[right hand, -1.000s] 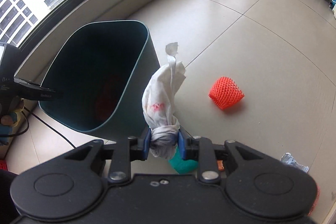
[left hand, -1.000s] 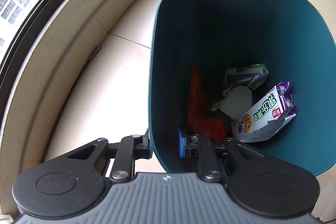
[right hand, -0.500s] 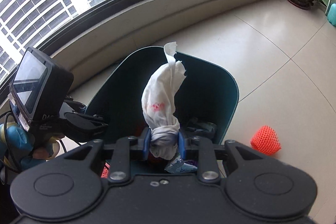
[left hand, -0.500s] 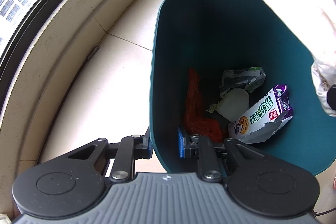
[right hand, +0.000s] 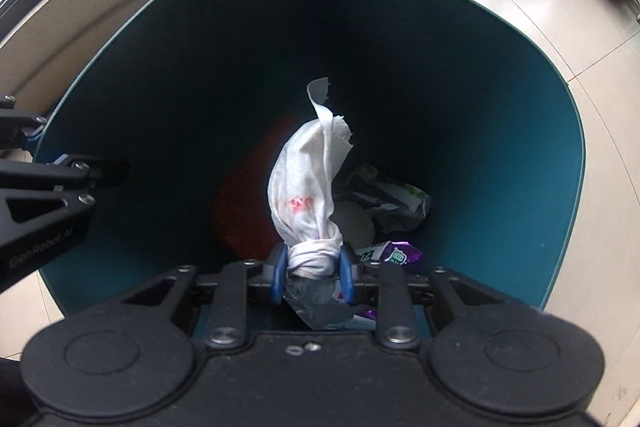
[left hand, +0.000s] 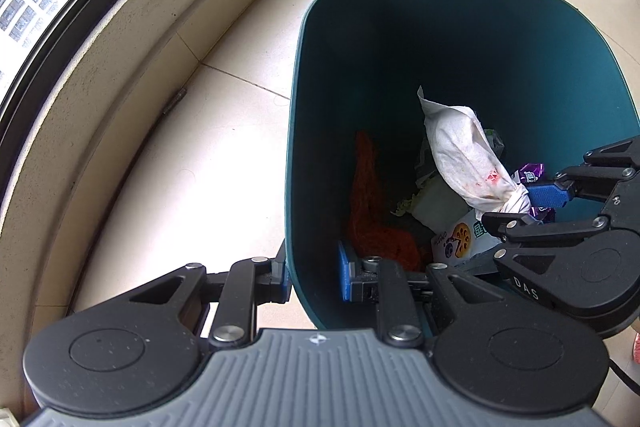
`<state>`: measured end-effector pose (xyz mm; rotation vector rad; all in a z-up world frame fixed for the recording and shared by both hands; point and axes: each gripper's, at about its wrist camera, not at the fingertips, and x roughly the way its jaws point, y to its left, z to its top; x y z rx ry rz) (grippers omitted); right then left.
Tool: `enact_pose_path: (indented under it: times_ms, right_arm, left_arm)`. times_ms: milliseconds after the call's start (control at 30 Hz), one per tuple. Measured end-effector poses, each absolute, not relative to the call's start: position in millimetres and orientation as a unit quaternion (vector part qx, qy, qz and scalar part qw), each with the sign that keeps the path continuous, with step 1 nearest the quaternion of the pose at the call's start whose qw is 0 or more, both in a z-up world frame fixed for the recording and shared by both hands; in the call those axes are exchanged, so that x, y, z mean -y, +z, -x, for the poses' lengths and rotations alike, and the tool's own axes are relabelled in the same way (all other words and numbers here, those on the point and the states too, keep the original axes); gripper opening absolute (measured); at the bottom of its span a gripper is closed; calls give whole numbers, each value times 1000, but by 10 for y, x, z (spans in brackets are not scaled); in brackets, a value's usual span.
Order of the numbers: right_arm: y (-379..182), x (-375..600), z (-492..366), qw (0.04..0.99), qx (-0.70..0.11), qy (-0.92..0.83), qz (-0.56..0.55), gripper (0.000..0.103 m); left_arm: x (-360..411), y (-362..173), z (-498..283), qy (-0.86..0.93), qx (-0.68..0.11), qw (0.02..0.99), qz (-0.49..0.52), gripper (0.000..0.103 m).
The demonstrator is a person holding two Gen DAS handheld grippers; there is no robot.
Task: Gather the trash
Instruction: 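Carry the white tissue into the bin and open the right gripper, then move the right gripper to the brown snack packet and grasp it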
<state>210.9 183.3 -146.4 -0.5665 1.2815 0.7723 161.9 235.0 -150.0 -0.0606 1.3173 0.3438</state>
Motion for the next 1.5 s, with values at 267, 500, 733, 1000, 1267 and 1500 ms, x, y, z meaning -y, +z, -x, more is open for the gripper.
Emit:
enact_pose_path:
  times_ms: [267,500,733,1000,1267,1500]
  right_arm:
    - [-1464,-1860,-2160,691,-584,343,253,33]
    - [-1367,-1731,-2107,696,-570,362,243,56]
    - [-1137,-1571,-2081,700,-562,388,208,56]
    - [-682,-1228,-2056,721,-539,408,153,63]
    - [-392,-728,-2140,752,-521,390,103,74]
    - [-471,-140,-2299,777,-530,335,57,89]
  left_arm:
    - [-2343,-1504,-1618,159,-609,776,28,20]
    - [-2327,-1502,-1619,160,-609,776,27,20]
    - [-2329,-1504,-1617,160,-609,776,26,20]
    - [-2328,-1504,-1619,159,-609,776,26,20]
    - [-2330,-1503,-1621,160,-609,776,26,20]
    - [-2332,-1502,-1617,160,-609,776,23,20]
